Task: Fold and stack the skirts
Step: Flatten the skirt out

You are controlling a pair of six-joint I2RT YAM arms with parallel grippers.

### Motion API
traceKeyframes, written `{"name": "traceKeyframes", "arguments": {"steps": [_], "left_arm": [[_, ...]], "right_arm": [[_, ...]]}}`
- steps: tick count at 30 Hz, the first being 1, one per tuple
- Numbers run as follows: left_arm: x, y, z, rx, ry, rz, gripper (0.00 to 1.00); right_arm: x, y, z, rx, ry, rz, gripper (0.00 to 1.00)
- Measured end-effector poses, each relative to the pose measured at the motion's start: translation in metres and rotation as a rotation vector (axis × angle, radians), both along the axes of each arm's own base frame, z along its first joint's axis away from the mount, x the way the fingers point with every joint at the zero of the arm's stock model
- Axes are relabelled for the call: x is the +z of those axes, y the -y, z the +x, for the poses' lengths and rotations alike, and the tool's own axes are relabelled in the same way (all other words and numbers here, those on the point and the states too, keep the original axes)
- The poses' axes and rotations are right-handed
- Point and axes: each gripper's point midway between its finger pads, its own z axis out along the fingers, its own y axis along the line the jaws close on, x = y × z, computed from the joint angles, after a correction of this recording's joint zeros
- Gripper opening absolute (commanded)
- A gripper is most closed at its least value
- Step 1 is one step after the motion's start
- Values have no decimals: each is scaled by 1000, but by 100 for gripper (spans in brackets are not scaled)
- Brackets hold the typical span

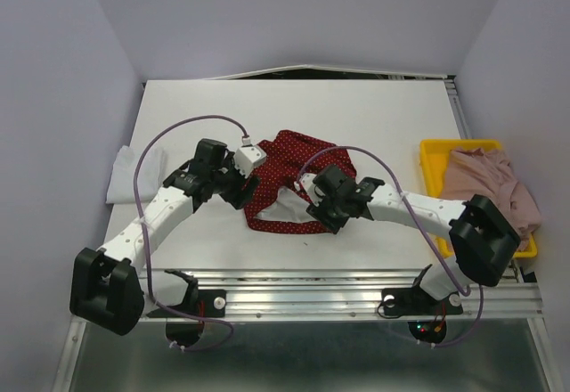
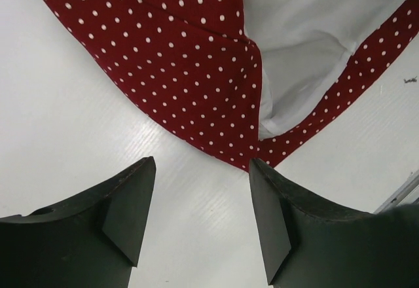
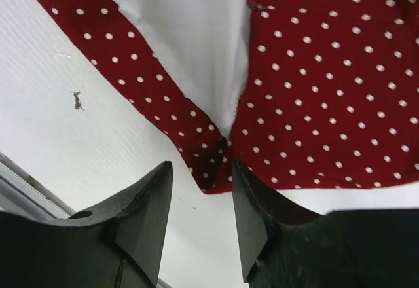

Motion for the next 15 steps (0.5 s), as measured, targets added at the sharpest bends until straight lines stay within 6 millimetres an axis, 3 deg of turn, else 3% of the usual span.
{"name": "traceKeyframes", "arguments": {"steps": [4,13,15], "left_arm": [[9,2,4,2,38,-18,70],[-4,4,-6,-75,9,37,72],[-6,8,-8,-113,24,57,72]], "right_arm": [[-12,0,4,8,50,-65,47],[-21,17,21,-42,138,-182,43],[-19,20,25,-55,161,-198,38]]}}
